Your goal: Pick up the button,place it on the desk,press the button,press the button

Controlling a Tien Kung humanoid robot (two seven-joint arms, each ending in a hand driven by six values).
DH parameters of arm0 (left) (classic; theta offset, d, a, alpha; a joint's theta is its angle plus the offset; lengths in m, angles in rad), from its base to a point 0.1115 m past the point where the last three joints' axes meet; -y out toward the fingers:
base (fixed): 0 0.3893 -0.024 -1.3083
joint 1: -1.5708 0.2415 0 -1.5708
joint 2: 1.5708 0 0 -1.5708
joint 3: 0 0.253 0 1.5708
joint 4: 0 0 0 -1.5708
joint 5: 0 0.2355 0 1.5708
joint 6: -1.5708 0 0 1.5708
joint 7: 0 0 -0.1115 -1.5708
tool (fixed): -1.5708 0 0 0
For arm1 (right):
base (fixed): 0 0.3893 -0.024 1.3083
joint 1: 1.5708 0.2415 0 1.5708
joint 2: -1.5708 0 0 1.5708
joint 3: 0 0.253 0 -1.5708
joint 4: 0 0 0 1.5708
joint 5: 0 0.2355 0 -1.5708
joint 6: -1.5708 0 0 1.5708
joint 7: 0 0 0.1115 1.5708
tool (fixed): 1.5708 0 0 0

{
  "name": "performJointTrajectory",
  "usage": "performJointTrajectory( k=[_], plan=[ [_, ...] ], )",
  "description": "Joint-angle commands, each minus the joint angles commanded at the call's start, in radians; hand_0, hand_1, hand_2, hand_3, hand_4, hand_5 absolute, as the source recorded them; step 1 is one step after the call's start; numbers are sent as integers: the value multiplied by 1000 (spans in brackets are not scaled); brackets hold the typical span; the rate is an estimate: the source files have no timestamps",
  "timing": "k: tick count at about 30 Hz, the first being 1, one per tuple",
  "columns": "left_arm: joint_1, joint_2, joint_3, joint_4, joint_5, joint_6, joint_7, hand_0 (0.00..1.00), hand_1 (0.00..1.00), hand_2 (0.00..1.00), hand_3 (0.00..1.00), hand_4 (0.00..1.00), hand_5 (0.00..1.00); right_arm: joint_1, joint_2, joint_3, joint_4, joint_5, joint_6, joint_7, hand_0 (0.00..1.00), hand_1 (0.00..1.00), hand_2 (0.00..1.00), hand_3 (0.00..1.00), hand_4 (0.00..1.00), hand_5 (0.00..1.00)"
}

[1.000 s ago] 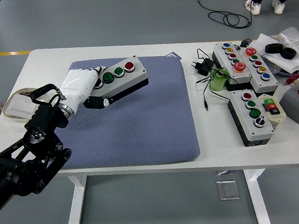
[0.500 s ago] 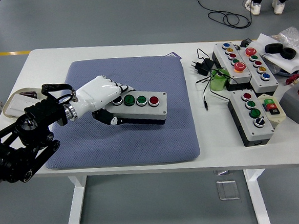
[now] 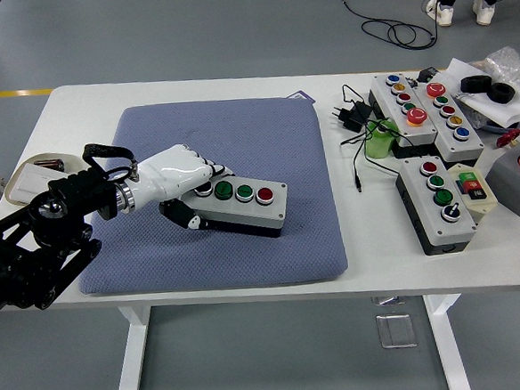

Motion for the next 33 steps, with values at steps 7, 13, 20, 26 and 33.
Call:
performJointTrajectory(
  k=[7, 13, 20, 26, 33],
  plan=[
    [18, 0, -35, 25, -74, -68, 33, 125, 53, 118, 268, 105, 2, -3, 0, 2, 0, -9, 1, -1, 674, 659, 754, 597, 388, 216],
    [29, 1, -62, 27, -117, -87, 42, 125, 54, 117, 267, 104, 2, -6, 0, 5, 0, -20, 2, -1, 672, 659, 752, 596, 388, 217],
    [31, 1, -73, 24, -104, -78, 38, 128, 55, 117, 265, 103, 2, -2, 0, 3, 0, -22, 3, -1, 671, 656, 751, 596, 387, 217],
    [41, 11, -92, -4, -33, -111, 27, 188, 159, 184, 314, 249, 2, 1, 0, 0, 0, -21, 3, -1, 672, 656, 750, 596, 387, 218],
    [46, 18, -102, -13, 0, -182, 13, 274, 294, 344, 699, 471, 2, 0, 0, 1, 0, -27, 5, -2, 674, 656, 750, 596, 386, 218]
  ],
)
